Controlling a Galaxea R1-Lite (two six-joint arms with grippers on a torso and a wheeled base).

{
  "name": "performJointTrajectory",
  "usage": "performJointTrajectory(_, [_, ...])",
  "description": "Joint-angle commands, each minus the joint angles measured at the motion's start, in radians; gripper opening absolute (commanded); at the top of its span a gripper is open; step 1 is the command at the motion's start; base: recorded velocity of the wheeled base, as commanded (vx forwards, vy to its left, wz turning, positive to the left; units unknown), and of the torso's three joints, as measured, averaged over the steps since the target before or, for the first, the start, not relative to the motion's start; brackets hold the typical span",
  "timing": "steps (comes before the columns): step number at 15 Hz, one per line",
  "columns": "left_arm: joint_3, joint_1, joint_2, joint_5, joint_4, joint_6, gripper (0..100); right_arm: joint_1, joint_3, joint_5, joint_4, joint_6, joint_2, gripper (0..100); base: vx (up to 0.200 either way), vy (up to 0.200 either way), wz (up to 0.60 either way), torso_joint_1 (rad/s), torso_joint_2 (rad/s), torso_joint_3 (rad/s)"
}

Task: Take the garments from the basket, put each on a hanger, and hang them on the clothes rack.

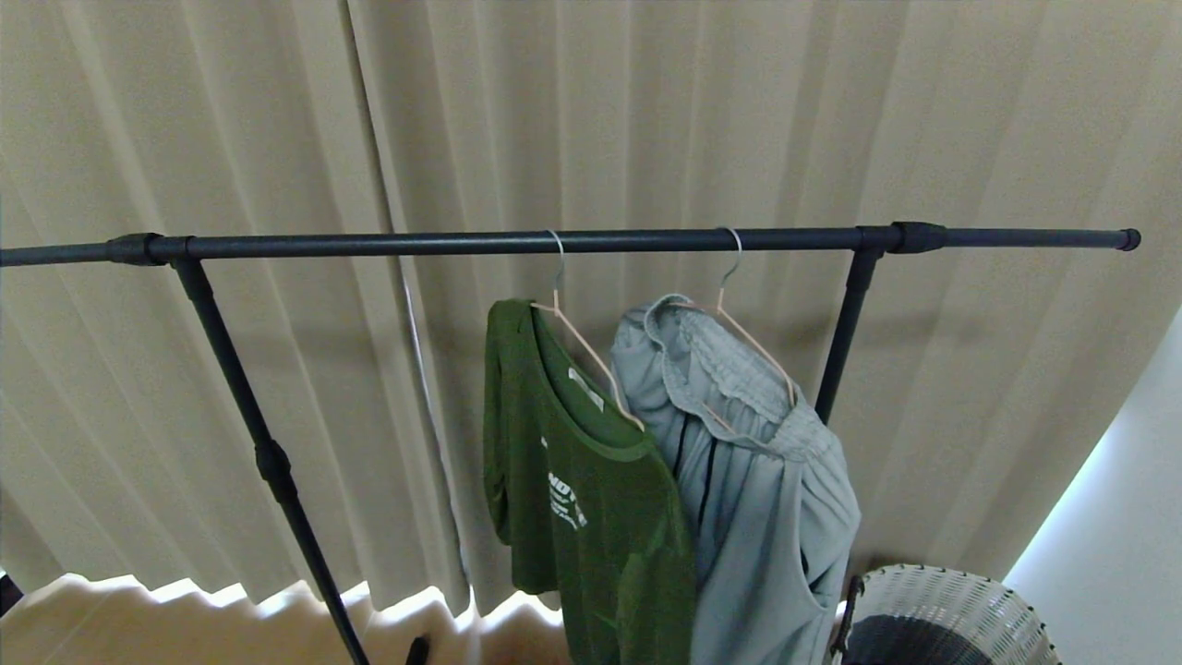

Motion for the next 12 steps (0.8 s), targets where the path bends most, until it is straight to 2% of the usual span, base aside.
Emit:
performJointTrajectory(1, [0.0, 0.0, 0.001, 0.0, 0.0, 0.0, 100, 0.001, 0.03, 0.001, -0.015, 0.005, 0.001, 100, 0.0, 0.0, 0.0, 0.0, 0.0, 0.0])
performJointTrajectory(3, [0.0, 0.0, 0.001, 0.0, 0.0, 0.0, 100, 0.001, 0.031, 0.004, -0.015, 0.019, -0.001, 100, 0.0, 0.0, 0.0, 0.0, 0.0, 0.0])
performJointTrajectory(4, [0.0, 0.0, 0.001, 0.0, 0.0, 0.0, 100, 0.001, 0.031, 0.045, -0.015, 0.017, -0.001, 100, 0.0, 0.0, 0.0, 0.0, 0.0, 0.0])
performJointTrajectory(6, [0.0, -0.001, 0.001, 0.0, 0.0, 0.0, 100, 0.001, 0.034, 0.078, -0.022, 0.017, -0.001, 100, 0.0, 0.0, 0.0, 0.0, 0.0, 0.0])
performJointTrajectory(12, [0.0, 0.0, 0.001, 0.0, 0.0, 0.0, 100, 0.001, 0.036, 0.07, -0.024, 0.028, -0.001, 100, 0.0, 0.0, 0.0, 0.0, 0.0, 0.0])
